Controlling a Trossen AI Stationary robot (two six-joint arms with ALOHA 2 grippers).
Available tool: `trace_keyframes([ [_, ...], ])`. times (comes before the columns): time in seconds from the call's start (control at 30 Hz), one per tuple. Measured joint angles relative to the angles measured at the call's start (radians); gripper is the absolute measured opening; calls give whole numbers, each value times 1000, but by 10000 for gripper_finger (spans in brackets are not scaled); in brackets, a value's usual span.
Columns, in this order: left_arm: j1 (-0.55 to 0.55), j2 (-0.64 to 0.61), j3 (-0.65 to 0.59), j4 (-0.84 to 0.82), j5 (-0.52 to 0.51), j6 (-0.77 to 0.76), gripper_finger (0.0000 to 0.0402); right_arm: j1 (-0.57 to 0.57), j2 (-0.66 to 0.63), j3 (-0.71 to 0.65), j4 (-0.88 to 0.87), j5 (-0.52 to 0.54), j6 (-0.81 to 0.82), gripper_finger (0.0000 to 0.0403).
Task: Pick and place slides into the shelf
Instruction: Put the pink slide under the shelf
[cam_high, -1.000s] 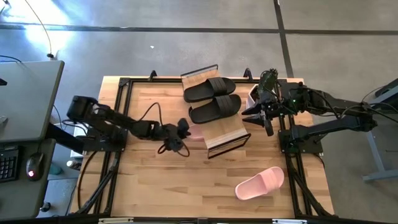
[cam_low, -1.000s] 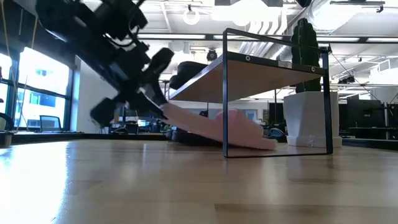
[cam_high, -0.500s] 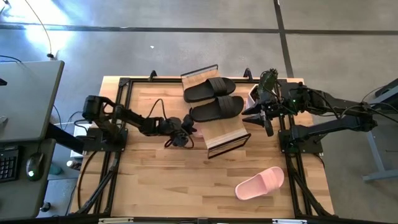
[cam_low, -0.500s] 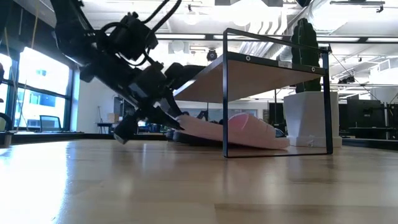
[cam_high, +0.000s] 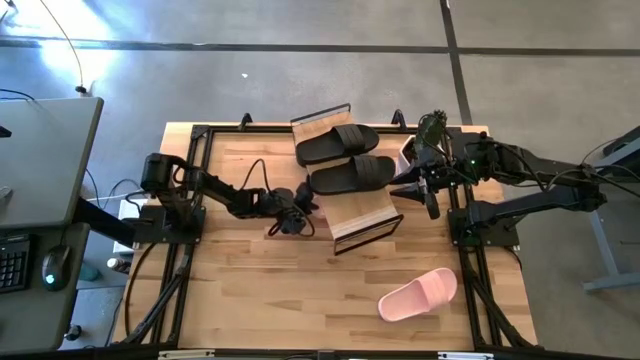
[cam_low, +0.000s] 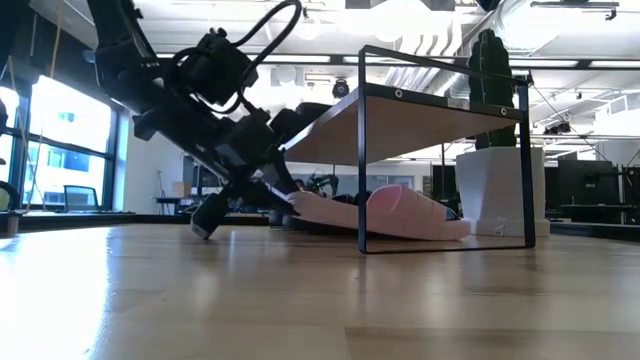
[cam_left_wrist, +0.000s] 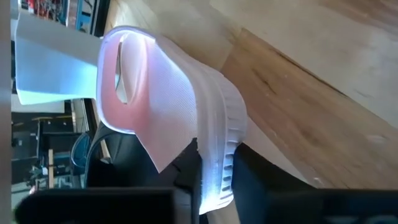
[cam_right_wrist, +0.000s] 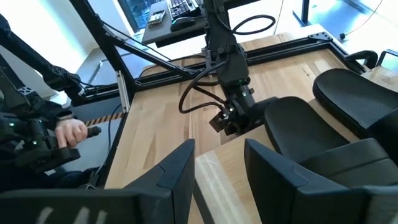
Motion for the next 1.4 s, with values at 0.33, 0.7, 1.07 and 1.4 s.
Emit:
trace_keyframes([
  [0.33,-1,0,2,-26,-46,-69,139,0,0,0,-7,0,7,130],
  [0.7,-2,-1,17,-115,-57,-57,169,0,0,0,-7,-7,26,130],
  [1.07,-3,-6,97,-332,-77,3,170,34,0,0,-7,-7,34,130],
  [1.4,-38,-29,133,-481,-223,-23,170,59,0,0,-14,8,34,130],
])
